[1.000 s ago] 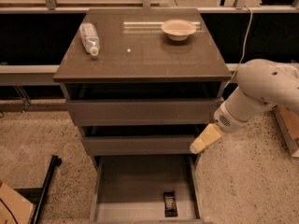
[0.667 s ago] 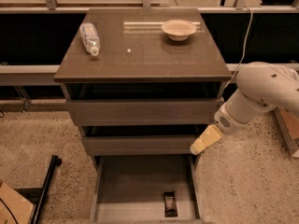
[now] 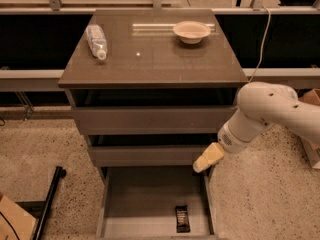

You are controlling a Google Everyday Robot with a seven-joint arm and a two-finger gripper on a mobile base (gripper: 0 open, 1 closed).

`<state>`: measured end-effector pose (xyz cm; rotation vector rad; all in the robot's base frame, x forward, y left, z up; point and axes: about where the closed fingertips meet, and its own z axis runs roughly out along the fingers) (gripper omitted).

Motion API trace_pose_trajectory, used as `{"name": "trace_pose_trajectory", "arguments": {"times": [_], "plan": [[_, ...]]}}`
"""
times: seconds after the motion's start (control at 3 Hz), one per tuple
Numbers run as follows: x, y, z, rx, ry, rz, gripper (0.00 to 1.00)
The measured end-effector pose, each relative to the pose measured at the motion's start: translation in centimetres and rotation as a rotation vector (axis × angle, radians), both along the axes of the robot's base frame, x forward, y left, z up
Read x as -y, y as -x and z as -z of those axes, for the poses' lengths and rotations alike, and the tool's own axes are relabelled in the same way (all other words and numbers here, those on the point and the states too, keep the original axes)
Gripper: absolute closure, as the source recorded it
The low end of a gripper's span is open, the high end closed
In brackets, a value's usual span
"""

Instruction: Pick rxbar chocolate from bottom drawer and place on counter

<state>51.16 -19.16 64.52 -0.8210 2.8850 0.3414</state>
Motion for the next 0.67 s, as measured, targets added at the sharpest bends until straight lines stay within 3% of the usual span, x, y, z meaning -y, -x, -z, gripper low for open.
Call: {"name": "trace_pose_trajectory", "arguments": {"times": [0.67], "plan": [[-1.1, -0.9, 7.6, -0.097, 0.006, 0.101, 0.00]]}}
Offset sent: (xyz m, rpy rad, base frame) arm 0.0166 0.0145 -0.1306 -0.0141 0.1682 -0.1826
